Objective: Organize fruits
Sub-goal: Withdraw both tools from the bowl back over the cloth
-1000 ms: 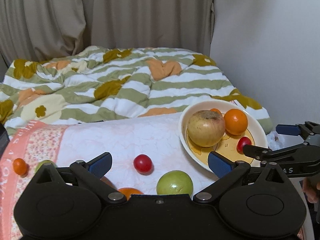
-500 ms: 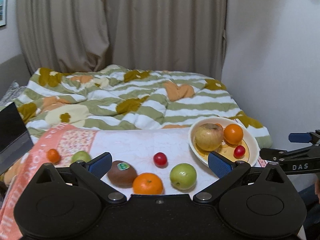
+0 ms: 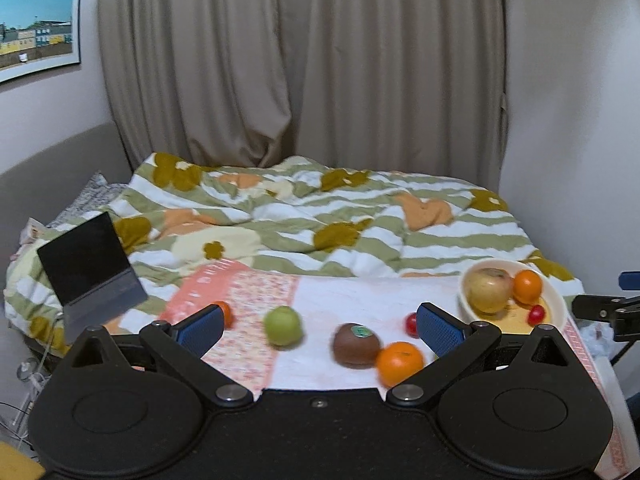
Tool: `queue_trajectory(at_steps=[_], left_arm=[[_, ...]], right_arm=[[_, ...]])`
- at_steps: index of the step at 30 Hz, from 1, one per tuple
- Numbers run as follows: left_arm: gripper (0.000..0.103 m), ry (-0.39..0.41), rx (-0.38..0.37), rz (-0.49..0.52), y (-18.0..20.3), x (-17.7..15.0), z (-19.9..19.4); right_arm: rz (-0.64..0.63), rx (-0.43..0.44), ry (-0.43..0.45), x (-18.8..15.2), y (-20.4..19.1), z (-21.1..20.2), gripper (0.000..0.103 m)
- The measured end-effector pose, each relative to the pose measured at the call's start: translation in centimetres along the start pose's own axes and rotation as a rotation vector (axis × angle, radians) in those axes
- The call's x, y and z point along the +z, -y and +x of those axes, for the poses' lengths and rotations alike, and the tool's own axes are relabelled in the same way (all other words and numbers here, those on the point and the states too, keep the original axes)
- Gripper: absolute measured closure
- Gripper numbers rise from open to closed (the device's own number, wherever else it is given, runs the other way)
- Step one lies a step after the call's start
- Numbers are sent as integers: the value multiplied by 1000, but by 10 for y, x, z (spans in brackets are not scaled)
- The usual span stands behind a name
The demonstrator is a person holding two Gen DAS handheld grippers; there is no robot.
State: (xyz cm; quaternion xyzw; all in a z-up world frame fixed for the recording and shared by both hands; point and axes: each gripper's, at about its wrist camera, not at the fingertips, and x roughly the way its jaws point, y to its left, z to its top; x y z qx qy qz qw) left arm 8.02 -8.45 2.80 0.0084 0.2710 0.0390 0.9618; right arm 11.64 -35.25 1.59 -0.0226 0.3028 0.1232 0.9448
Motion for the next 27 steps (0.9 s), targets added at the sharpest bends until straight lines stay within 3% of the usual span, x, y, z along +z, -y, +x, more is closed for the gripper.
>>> queue_trajectory(at_steps=[16, 27], left_arm=[[0, -18, -111, -9, -116, 3, 36], [1, -64, -192, 45, -161, 5, 105]], right_arm=[[85, -93, -27, -2, -123, 22, 0], [158, -215, -74, -17, -178, 88, 0]])
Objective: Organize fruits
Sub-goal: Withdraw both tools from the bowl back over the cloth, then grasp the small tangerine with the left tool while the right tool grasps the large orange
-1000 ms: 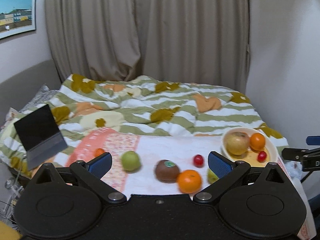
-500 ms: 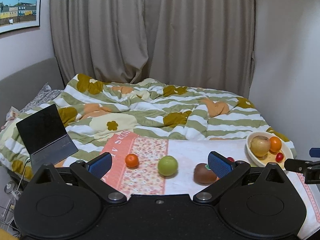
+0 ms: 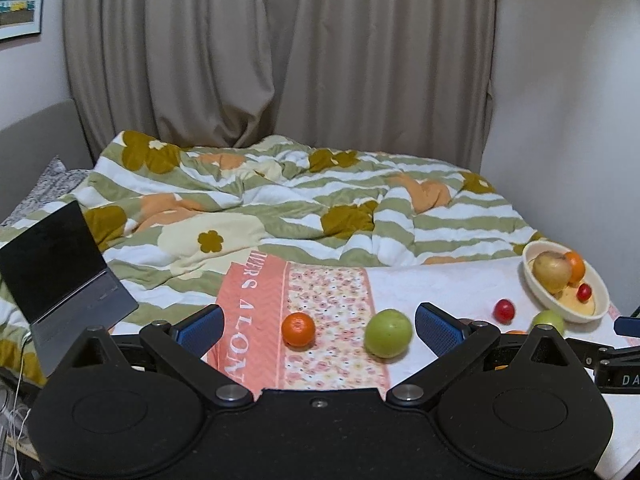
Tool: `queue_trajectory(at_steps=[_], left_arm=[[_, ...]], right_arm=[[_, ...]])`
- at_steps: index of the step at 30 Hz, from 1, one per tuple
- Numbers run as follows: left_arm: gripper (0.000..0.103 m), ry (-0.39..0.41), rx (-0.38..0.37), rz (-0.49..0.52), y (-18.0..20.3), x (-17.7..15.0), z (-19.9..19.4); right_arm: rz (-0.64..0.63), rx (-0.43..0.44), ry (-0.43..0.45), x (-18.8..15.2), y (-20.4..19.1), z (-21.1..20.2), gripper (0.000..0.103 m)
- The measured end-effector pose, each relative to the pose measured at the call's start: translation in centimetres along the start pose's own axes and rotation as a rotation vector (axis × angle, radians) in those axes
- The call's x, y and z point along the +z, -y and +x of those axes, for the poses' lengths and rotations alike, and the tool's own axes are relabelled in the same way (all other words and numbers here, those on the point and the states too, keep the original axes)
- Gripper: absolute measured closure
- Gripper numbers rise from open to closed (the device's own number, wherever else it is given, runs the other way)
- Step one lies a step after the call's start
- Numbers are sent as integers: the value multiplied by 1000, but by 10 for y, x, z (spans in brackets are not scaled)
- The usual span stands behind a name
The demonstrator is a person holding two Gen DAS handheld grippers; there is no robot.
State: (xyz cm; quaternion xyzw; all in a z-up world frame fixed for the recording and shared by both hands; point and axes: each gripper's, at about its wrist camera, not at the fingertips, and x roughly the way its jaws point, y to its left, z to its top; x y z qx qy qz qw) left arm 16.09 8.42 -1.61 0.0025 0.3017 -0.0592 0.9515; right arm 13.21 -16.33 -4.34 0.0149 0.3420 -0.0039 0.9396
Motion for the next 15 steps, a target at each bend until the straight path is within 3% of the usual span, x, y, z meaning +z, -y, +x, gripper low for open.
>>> queue_trajectory(at_steps=[6, 8, 12, 15], left_arm=[[3, -46, -16, 24, -16, -2, 43], [9, -70, -16, 35, -19, -3, 58], [10, -110, -7, 45, -24, -8, 87], [17, -145, -4, 49, -25, -12, 106]], right_arm=[[5, -45, -26, -9, -9, 35, 0], [5, -51, -31, -10, -10, 40, 0], [16, -51, -57, -15, -9, 60, 0], [14, -56, -68, -20, -11, 72, 0]])
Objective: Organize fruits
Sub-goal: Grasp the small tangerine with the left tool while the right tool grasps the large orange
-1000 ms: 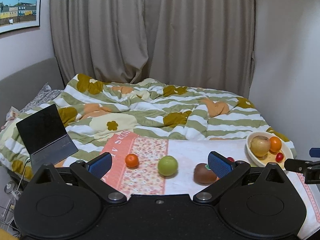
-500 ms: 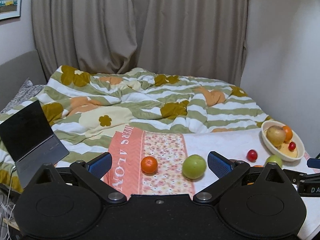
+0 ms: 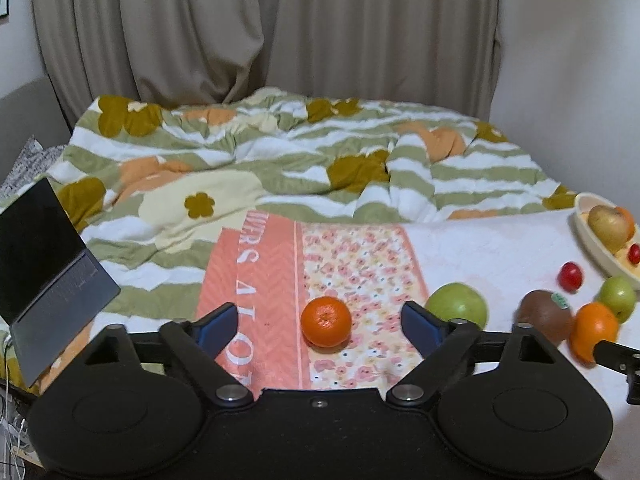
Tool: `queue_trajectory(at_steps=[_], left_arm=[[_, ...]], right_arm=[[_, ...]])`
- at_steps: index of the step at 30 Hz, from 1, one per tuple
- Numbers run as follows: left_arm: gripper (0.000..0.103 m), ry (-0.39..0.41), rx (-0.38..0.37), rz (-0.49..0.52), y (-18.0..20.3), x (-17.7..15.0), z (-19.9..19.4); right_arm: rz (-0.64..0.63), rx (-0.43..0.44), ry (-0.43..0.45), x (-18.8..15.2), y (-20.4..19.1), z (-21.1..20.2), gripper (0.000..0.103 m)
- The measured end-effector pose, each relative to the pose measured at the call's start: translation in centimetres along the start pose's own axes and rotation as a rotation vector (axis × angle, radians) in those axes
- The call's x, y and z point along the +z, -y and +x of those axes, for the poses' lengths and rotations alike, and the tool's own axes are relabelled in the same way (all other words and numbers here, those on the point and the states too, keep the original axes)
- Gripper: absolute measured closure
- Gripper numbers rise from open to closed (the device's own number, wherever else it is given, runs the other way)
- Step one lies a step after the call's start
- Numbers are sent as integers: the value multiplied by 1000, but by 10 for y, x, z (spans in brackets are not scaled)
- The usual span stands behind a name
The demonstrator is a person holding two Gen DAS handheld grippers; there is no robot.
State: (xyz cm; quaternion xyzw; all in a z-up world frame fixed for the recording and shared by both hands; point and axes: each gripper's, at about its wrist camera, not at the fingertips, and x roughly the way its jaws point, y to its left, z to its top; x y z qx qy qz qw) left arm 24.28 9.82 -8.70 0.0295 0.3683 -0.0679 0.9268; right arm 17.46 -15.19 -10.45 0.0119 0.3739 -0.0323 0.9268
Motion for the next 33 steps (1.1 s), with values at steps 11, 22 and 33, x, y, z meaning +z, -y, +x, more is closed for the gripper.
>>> queue_trajectory(at_steps=[11, 22, 33], left_arm=[[35, -75, -6, 48, 7, -3, 43], [62, -97, 5, 81, 9, -5, 53], [62, -113, -16, 70, 14, -15, 36]], right_arm=[[-12, 11, -44, -2, -7, 30, 0], [-38, 15, -61, -2, -8, 43, 10], [-51, -7, -53, -2, -5, 44, 28]])
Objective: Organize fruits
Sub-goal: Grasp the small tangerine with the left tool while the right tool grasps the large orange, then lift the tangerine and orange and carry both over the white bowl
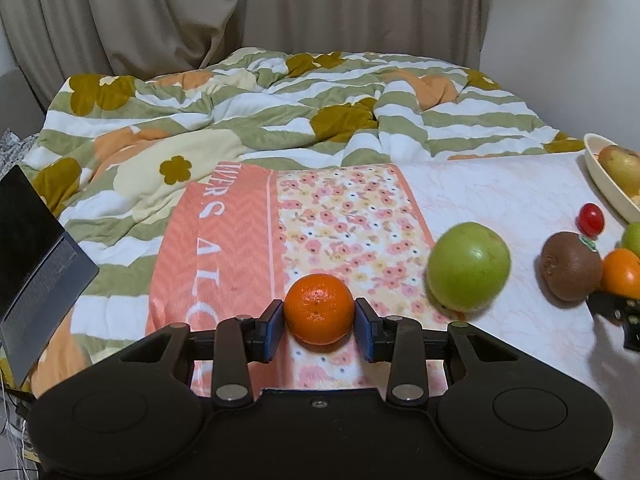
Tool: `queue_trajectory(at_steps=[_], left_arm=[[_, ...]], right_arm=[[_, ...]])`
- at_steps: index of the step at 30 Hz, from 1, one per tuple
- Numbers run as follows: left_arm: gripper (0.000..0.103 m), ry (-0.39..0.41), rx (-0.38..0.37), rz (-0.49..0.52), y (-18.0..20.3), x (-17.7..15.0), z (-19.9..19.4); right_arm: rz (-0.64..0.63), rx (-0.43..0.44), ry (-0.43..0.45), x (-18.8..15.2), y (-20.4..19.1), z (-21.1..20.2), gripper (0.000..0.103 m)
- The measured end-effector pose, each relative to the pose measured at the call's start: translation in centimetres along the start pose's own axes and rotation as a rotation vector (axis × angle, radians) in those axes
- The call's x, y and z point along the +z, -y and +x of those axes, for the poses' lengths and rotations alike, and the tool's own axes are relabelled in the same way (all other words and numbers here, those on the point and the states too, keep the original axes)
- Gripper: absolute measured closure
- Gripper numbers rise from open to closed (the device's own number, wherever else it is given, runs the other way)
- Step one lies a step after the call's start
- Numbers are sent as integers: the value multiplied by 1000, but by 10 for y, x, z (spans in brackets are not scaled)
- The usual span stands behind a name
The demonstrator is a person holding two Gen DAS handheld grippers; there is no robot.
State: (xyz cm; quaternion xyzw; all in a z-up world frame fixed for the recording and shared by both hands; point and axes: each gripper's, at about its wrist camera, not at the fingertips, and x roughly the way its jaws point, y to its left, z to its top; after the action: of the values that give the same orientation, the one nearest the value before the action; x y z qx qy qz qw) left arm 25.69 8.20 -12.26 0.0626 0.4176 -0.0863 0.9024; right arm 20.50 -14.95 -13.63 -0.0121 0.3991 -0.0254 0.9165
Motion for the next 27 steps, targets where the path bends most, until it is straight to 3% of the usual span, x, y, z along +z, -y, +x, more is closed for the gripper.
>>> queue_trajectory(at_steps=[13, 27], left_arm=[[62, 68, -32, -18, 15, -6, -56], [62, 189, -120, -48, 56, 4, -144]], right_arm=[[9, 30, 31, 2, 2, -37, 29], [16, 64, 88, -2, 33, -120, 29]])
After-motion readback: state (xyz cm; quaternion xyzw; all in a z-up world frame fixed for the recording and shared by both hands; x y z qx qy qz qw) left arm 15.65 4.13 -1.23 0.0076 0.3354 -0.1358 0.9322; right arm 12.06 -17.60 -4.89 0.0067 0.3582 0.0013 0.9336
